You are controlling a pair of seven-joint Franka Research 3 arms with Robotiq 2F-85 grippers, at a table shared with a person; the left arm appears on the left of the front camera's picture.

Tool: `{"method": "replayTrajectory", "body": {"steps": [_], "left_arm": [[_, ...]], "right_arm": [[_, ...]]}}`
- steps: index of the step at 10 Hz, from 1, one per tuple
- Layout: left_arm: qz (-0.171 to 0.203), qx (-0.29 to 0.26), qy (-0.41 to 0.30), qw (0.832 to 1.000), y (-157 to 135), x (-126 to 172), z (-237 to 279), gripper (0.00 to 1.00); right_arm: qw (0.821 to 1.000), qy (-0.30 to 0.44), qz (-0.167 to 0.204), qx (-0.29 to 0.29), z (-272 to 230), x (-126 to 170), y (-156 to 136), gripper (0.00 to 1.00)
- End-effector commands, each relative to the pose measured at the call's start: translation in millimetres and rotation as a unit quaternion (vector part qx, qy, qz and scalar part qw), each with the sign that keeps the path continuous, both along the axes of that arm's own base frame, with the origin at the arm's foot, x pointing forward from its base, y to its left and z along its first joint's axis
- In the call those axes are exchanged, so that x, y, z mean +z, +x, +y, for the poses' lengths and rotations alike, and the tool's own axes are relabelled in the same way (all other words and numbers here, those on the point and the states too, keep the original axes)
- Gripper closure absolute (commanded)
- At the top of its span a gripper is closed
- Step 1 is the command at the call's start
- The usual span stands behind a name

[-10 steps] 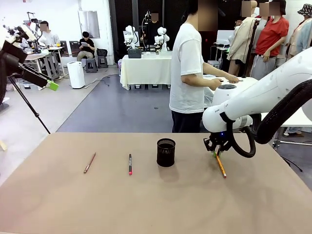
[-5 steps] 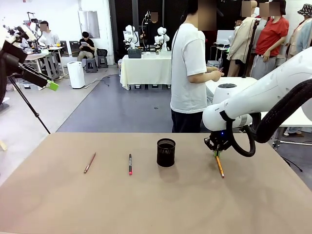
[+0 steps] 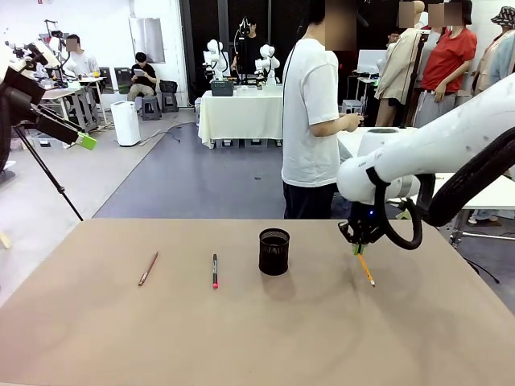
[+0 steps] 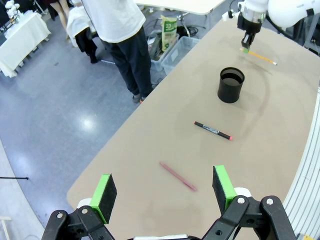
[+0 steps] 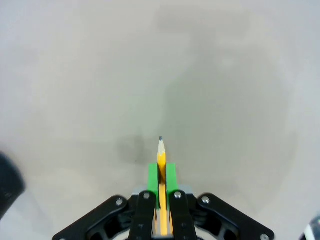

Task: Place the pens into the pen holder.
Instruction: Pick up a writing instrument from the table and place it into the Pen holder.

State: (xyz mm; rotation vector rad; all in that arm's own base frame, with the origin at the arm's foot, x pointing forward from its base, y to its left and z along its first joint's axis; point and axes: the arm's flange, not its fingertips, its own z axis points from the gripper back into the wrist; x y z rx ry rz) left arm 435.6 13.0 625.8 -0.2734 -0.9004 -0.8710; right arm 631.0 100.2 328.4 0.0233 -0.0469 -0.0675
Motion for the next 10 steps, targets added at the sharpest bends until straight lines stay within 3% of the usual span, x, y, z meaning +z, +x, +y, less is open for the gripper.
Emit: {"method": "replayTrajectory", "body": {"steps": [1,4,5,7,10], "left_arm": [[-0.005,-0.01,-0.005,1.0,2,0,2,0.0],[-0.005,-0.01,-0.005,1.0,2,0,2,0.0],[-0.005,-0.01,-0.005,1.0,2,0,2,0.0],[-0.005,-0.01,-0.005,1.0,2,0,2,0.0],[-0.005,-0.01,-0.005,1.0,2,0,2,0.0]], "right_arm": [[0.998,0.058,-0.004,0.031,-17,41,2,1.0],[0.976,0.181,-0.032,0.116,-35,92,-1,1.0],[0.944,0.274,-0.039,0.178,-44,108,1,1.0],[0.891,0.331,-0.169,0.262,-56,121,-5,1.0],[0.827,0.351,-0.277,0.341,-66,139,-20,1.0]]}}
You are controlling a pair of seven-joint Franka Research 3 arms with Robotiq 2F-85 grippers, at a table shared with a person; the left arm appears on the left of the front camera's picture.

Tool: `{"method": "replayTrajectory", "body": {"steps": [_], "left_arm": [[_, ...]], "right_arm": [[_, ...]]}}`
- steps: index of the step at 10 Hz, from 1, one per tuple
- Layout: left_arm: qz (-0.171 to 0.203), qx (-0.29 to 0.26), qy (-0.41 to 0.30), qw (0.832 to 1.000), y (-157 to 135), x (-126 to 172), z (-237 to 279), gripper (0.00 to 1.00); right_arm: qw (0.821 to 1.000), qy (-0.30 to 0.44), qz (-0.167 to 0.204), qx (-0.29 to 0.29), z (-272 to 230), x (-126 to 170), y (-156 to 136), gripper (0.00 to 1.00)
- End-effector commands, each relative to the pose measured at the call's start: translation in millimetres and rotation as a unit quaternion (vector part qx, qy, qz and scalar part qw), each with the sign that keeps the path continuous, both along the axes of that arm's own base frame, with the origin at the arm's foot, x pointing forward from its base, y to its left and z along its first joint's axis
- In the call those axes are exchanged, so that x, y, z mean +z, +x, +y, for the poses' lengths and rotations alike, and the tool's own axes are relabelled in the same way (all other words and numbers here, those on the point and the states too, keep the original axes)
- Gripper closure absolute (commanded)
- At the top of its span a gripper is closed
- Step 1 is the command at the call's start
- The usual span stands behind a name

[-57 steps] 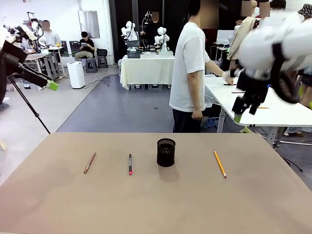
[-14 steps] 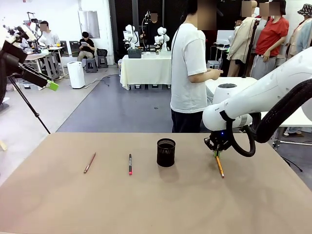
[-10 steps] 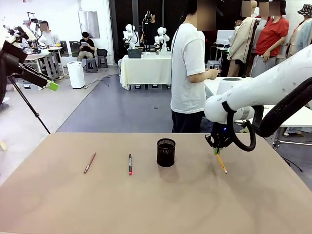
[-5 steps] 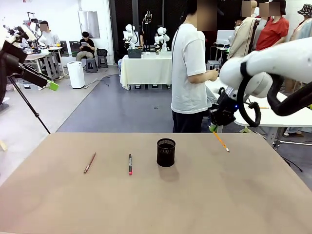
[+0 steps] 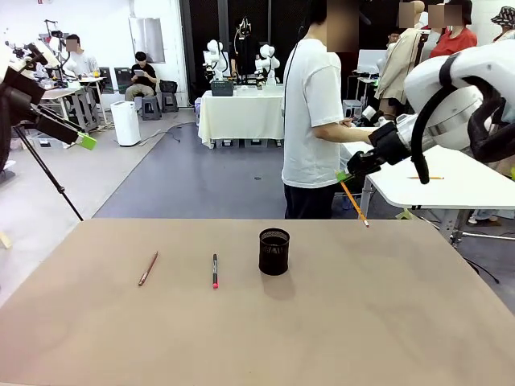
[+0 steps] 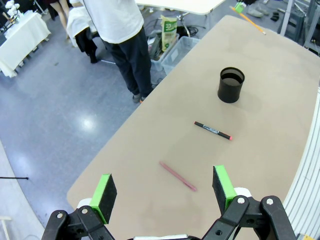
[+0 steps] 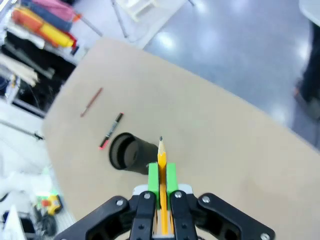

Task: Place the pens into the pen holder.
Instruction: Pick up a writing instrument from the table and place it into the Pen holder.

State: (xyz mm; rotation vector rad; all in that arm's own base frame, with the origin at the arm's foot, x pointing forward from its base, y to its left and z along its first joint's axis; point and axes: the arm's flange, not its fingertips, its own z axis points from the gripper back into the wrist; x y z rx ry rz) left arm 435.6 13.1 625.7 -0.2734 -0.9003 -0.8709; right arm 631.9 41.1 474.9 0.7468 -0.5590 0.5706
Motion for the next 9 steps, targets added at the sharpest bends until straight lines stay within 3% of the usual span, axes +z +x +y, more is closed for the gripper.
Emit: {"method": "replayTrajectory", "body": {"steps": [1,2,6,7,8,9], "left_arm": [[-0.006,-0.01,-0.005,1.0,2,0,2,0.0],[-0.006,-0.01,-0.005,1.0,2,0,2,0.0],[-0.006,-0.01,-0.005,1.0,2,0,2,0.0],[-0.006,-0.01,-0.005,1.0,2,0,2,0.0],[-0.006,-0.01,-0.005,1.0,2,0,2,0.0],[-0.006,-0.01,-0.005,1.0,2,0,2,0.0]], "right_arm": [[1.0,0.015,-0.019,0.008,-11,-3,-22,1.0],[1.0,0.0,0.0,0.0,0,0,0,1.0],[1.0,0.004,-0.01,0.009,-4,-2,-5,1.0],[0.996,0.064,-0.058,0.014,-15,-4,-1,1.0],[0.978,0.189,-0.075,0.054,-26,7,-1,1.0],[0.96,0.257,-0.087,0.068,-41,17,-2,1.0]]}}
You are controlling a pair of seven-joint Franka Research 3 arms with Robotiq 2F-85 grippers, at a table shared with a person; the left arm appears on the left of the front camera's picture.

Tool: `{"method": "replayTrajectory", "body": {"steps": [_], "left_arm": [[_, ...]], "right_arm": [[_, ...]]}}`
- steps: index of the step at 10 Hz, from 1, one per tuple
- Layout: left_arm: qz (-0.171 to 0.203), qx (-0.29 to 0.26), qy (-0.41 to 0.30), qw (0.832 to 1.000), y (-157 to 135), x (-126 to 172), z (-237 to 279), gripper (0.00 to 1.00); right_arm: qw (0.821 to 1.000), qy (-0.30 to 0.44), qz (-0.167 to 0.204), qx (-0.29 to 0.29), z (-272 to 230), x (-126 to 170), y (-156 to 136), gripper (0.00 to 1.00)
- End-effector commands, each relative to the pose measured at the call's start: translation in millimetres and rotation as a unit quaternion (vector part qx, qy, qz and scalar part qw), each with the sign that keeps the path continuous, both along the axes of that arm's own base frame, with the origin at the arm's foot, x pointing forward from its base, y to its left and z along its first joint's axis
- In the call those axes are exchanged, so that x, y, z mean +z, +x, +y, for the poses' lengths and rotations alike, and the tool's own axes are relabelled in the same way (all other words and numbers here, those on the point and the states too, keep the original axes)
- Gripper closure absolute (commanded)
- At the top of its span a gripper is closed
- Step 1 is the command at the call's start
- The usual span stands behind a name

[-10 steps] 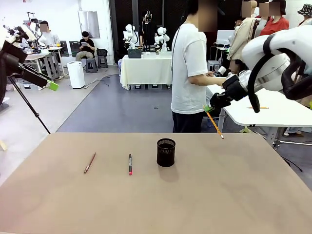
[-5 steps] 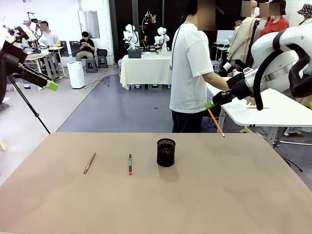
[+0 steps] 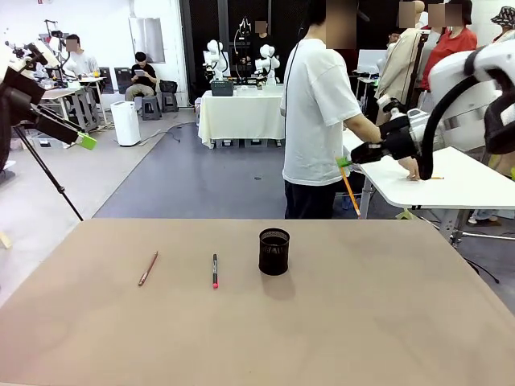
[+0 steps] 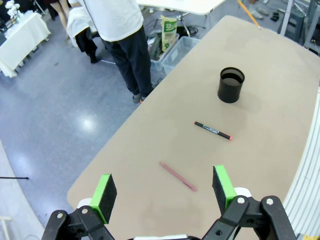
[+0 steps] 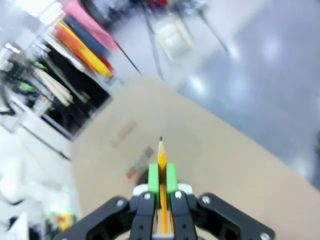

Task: Place the pens into the pen holder.
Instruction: Pick up a writing instrument from the table and place it into the Pen holder.

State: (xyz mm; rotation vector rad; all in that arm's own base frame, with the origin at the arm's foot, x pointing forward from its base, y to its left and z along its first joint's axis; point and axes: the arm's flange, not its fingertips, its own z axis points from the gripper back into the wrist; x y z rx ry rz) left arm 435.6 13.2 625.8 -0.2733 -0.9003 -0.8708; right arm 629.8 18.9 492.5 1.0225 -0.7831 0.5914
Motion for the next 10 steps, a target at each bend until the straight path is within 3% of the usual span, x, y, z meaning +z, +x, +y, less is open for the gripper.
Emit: {"method": "replayTrajectory", "body": {"steps": [1,5,8,10], "left_arm": [[-0.006,-0.01,-0.005,1.0,2,0,2,0.0],[-0.006,-0.01,-0.005,1.0,2,0,2,0.0],[-0.006,-0.01,-0.005,1.0,2,0,2,0.0],[-0.006,-0.01,-0.005,1.0,2,0,2,0.0]], "right_arm": [[0.987,0.133,-0.041,0.082,-35,7,-2,1.0],[0.964,0.182,-0.117,0.158,-66,44,-11,1.0],[0.964,0.085,-0.202,0.152,-51,58,-12,1.0],[0.959,0.06,-0.227,0.159,-49,64,-12,1.0]]}}
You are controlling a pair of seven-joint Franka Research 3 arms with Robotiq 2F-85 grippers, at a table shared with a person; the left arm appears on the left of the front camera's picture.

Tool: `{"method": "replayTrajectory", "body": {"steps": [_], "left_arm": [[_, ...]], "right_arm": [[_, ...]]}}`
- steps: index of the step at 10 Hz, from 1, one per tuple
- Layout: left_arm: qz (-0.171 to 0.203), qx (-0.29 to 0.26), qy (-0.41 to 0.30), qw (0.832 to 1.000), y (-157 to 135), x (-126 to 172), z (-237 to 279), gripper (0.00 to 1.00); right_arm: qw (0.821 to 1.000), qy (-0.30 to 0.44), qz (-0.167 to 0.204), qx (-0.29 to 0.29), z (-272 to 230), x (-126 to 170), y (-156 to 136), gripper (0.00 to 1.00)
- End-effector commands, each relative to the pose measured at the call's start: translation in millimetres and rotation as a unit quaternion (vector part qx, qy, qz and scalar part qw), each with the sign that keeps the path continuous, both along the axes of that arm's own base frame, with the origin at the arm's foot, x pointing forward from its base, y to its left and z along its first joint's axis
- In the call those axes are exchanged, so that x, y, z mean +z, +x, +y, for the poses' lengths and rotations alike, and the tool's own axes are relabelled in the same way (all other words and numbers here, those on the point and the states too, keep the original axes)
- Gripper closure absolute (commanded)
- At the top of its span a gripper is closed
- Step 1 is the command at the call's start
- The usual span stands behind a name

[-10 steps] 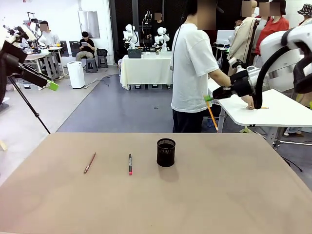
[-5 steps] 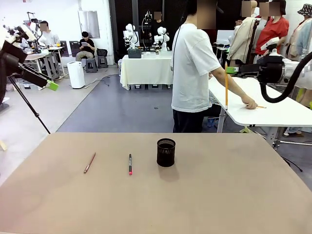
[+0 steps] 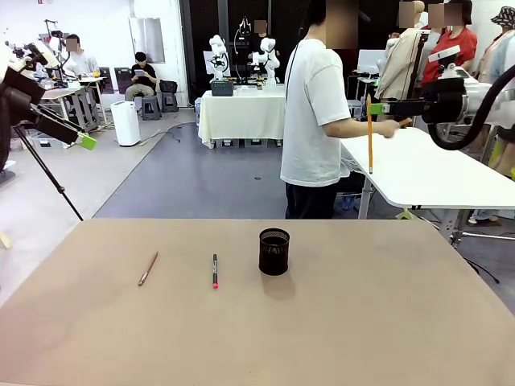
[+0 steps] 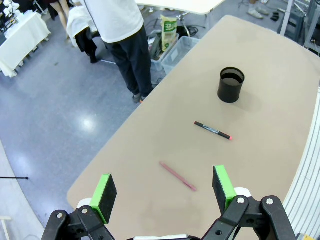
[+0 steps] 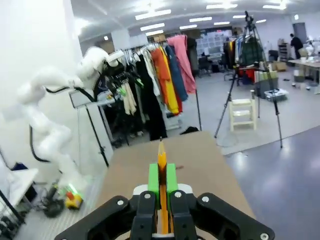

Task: Place the pens into the pen holder.
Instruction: Pick up a writing instrument from the table and place it into the Pen holder.

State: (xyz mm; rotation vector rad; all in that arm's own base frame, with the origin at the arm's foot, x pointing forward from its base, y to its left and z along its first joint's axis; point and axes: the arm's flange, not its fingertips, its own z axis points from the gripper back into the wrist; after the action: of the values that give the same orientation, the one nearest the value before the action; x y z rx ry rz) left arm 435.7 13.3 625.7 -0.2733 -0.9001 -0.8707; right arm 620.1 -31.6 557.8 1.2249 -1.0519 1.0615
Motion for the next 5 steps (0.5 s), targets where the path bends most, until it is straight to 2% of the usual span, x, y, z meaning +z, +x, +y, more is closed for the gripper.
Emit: {"method": "replayTrajectory", "body": {"steps": [1,3,5], "left_arm": [[-0.006,-0.01,-0.005,1.0,1.6,0.1,2.0,0.0],[-0.006,-0.01,-0.005,1.0,1.6,0.1,2.0,0.0],[-0.006,-0.01,-0.005,1.0,1.6,0.1,2.0,0.0]], "right_arm": [[0.999,-0.022,-0.033,-0.025,-1.6,-1.0,-3.5,1.0],[0.997,-0.04,-0.057,-0.039,-9.6,-2.7,-13.2,1.0],[0.995,-0.03,-0.088,-0.045,-10.8,-3.5,-9.3,1.0]]}}
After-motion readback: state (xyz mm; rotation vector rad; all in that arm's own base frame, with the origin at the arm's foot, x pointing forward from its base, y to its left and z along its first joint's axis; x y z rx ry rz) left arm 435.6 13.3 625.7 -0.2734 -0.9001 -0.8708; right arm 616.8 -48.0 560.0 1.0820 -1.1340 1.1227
